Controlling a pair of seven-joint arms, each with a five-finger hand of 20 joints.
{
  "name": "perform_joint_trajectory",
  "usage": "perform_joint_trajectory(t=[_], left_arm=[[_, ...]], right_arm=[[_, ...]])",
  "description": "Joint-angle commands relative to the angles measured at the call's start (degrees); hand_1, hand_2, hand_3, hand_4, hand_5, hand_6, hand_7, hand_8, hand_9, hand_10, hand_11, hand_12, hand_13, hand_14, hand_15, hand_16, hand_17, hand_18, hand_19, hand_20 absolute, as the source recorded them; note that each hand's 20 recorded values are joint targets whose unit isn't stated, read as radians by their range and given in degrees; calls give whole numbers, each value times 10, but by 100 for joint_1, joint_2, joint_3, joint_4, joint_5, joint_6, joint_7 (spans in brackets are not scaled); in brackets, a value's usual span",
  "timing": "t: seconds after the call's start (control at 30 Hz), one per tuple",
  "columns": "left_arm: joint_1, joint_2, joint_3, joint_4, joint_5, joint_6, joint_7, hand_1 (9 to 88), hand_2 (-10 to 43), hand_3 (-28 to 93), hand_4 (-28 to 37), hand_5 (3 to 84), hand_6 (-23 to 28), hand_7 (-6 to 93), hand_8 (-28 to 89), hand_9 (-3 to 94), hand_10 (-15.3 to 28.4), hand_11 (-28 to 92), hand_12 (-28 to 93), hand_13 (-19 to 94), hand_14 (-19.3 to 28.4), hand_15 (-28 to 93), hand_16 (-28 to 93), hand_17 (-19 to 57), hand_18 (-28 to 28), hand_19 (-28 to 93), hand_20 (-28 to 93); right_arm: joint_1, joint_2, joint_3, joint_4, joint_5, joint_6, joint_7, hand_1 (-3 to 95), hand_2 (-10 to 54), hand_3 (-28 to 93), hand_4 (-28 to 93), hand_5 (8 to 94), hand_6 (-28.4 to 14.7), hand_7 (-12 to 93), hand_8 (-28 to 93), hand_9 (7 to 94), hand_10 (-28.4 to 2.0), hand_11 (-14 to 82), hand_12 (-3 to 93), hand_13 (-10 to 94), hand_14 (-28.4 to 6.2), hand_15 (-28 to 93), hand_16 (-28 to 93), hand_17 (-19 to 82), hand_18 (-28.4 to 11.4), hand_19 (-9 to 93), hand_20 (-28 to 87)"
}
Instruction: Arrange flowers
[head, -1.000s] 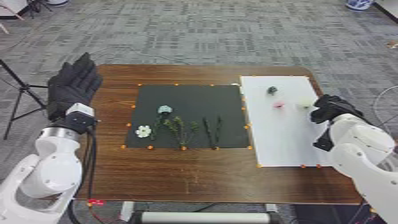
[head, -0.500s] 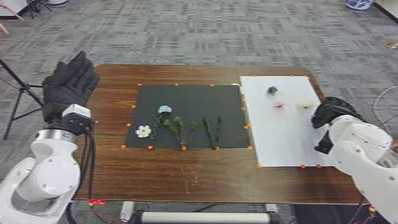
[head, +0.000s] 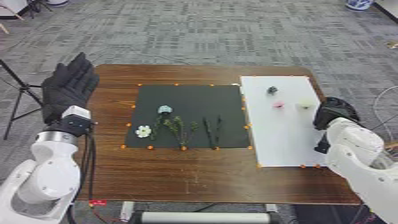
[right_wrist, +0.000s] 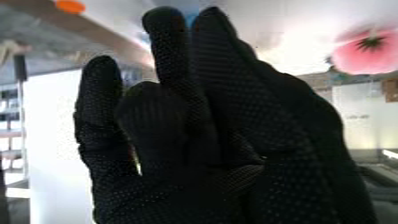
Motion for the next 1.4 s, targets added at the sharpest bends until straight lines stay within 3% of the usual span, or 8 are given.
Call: perform_joint_trajectory(t=[0.03,0.27,0.5,0.7,0.87,1.0,1.3,1.4], left_arm=[[126,-52,-48,-54,-62,-17,50,262,194,727,-283,410,80,69,-77,250,122,157,50,167,82,106,-71,-33,67,244,23],[302,-85,-228,-126,-27,-16,113,264,191,729,-283,409,81,68,-77,244,122,157,51,166,80,102,-69,-33,67,244,23],[537,-224,-417,-148,-32,86,106,265,189,727,-283,407,81,67,-77,244,123,156,51,166,80,102,-68,-33,67,244,23],[746,-319,-564,-177,-35,148,112,264,188,729,-283,407,82,67,-77,244,123,157,51,166,80,102,-68,-34,67,244,23],[807,-403,-629,-143,-66,158,154,262,189,727,-283,408,82,66,-77,246,125,157,51,167,82,103,-67,-34,67,244,24],[897,-436,-677,-165,-67,144,165,256,195,719,-283,407,82,67,-77,246,125,156,51,166,92,113,-64,-34,67,244,24],[1076,-661,-838,-212,-80,185,253,239,203,715,-283,406,82,65,-77,250,129,156,52,167,96,117,-63,-35,68,241,25],[1126,-671,-868,-233,-75,195,249,238,203,714,-283,406,82,66,-77,250,128,155,52,168,96,118,-64,-35,68,241,25]], right_arm=[[-152,136,-266,399,-541,1216,23,653,-95,666,-282,757,-18,222,54,833,-78,142,459,777,-46,716,365,368,-199,730,392],[-174,180,-200,102,-591,1674,-69,644,-95,688,-279,796,-10,281,88,866,-79,148,486,813,-37,671,381,382,-195,710,399],[-157,187,-50,-660,-187,2118,-436,633,-95,704,-268,799,-14,284,102,868,-84,150,498,814,-38,662,393,382,-196,704,401],[97,3,-42,-1235,725,1976,-856,629,-95,706,-260,796,-14,285,109,866,-84,151,505,811,-39,661,401,378,-196,700,405],[1081,-642,-816,-1017,1283,1949,-1121,622,-95,708,-258,783,-12,295,115,856,-81,155,513,802,-38,667,407,365,-191,703,410],[1808,-1112,-1527,-755,1549,1818,-1341,620,-95,709,-258,779,-9,303,111,854,-80,157,513,800,-38,670,407,364,-190,704,412],[3006,-2134,-2844,98,1988,1339,-1624,618,-95,710,-259,773,-8,315,109,853,-77,160,514,796,-37,677,406,362,-190,705,416],[3239,-2341,-3190,365,2018,1067,-1795,617,-95,711,-259,771,-7,319,111,851,-77,161,516,796,-37,678,406,362,-189,706,416]])
